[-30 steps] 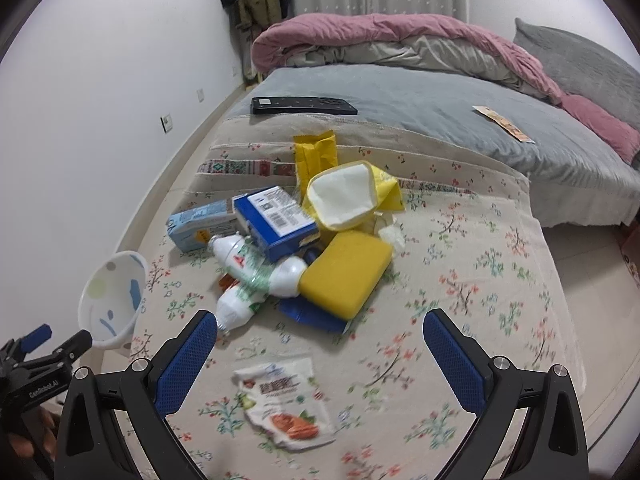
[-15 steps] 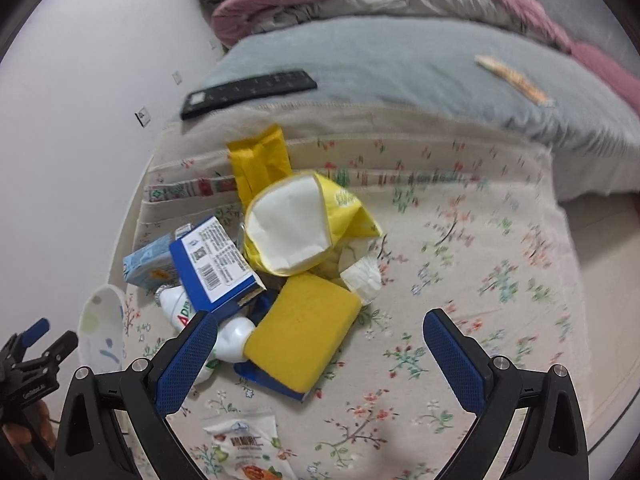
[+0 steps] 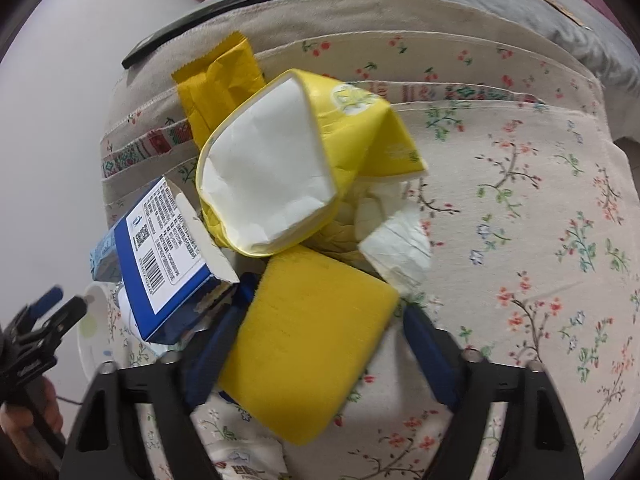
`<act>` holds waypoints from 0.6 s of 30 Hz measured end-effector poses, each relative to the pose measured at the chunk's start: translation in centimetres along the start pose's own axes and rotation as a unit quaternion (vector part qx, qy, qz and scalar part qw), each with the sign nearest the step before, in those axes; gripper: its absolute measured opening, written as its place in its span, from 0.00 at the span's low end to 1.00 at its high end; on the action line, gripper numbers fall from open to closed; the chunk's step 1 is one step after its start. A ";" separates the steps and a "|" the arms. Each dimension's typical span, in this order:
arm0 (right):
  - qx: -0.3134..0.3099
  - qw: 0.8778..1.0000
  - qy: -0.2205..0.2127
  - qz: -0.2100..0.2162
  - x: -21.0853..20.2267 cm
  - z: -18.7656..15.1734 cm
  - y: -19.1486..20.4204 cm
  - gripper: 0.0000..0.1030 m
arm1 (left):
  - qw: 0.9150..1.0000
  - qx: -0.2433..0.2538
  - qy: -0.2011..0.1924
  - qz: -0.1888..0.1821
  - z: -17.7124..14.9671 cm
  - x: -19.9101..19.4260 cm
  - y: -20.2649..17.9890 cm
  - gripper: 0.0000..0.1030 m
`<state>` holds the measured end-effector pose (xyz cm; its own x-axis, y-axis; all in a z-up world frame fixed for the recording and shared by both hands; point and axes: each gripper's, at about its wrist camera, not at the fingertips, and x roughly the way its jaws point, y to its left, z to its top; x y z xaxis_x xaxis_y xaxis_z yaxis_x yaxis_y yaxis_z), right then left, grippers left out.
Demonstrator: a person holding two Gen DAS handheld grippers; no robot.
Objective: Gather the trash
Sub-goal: 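Grasp the light-blue carton with the left tool while the right tool grasps the yellow sponge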
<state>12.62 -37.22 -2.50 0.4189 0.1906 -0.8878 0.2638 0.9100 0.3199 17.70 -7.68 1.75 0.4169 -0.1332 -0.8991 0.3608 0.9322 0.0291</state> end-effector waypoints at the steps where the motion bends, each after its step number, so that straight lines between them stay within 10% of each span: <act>1: 0.000 1.000 0.001 0.002 0.1 0.1 0.1 0.69 | 1.000 0.009 -0.001 -0.001 0.3 0.4 -0.4 0.99; 18: 0.032 0.998 -0.041 0.025 -5.1 0.3 -3.2 0.60 | 0.994 0.081 -0.029 -0.067 3.1 3.3 -2.7 0.82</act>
<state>9.87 -41.23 1.04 0.5016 0.2019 -0.8412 0.2946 0.8744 0.3856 20.70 -11.69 0.11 0.4023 -0.2759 -0.8729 0.5435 0.8392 -0.0147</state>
